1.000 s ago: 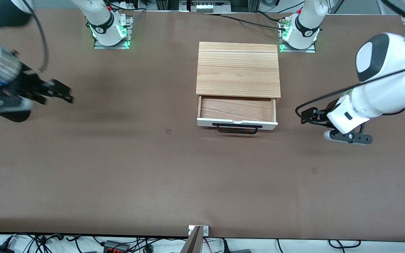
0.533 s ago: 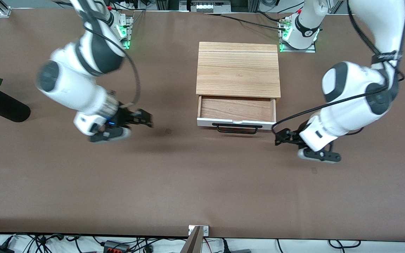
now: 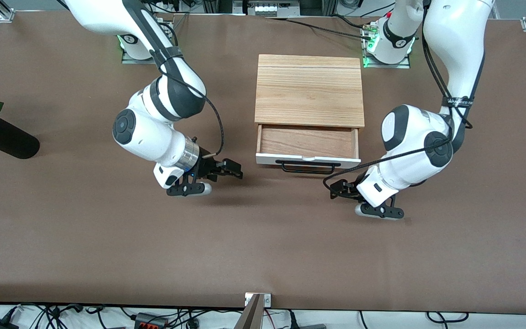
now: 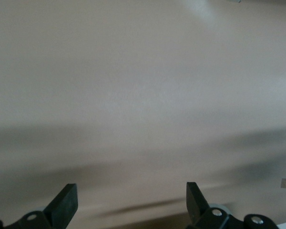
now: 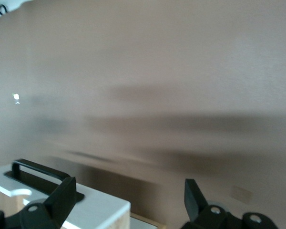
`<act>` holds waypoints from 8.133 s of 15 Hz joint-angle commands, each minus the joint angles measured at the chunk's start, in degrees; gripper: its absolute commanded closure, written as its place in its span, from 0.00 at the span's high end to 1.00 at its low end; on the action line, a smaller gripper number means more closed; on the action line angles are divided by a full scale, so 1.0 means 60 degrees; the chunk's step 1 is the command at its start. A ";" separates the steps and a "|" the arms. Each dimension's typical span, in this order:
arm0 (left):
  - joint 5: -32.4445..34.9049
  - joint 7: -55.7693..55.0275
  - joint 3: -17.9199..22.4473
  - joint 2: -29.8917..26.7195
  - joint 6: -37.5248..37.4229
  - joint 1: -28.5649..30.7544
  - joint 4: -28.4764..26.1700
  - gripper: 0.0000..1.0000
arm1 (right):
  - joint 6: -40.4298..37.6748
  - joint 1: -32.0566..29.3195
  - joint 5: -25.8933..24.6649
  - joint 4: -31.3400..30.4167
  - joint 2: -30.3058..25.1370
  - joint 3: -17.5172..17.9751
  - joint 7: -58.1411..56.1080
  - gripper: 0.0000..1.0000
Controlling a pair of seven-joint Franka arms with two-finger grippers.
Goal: Close drawer with both arms simultaneously
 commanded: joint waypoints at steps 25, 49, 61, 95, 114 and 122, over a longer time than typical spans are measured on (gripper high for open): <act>-0.0490 -0.0065 -0.0372 -0.0182 -0.1350 -0.0027 -0.1159 1.00 | -0.0554 0.1578 0.1325 0.0311 0.1351 0.0007 0.0950 1.00; -0.1252 -0.0079 -0.0358 -0.0182 -0.4719 0.0310 -0.1232 1.00 | -0.3687 0.1783 0.1092 0.0355 0.0985 -0.0008 0.0980 1.00; -0.1252 -0.0021 -0.0358 -0.0182 -0.4807 0.0368 -0.1130 1.00 | -0.3967 0.1170 0.0475 0.1511 0.0985 -0.0345 0.0907 1.00; 0.3143 -0.0459 -0.0021 -0.4529 -0.6976 0.2594 0.0793 1.00 | -0.8728 0.0304 -0.3245 0.4149 -0.0919 -0.5893 0.0921 1.00; 0.3333 0.0140 -0.1133 -0.5192 -0.6565 0.3445 -0.0104 1.00 | -0.6863 -0.4202 -0.6000 -0.1446 -0.5577 0.0263 0.0658 1.00; 0.3304 0.0140 -0.1134 -0.5148 -0.6550 0.3459 -0.0060 1.00 | -0.5319 -0.4457 -0.5560 -0.3333 -0.6939 0.0095 0.1066 1.00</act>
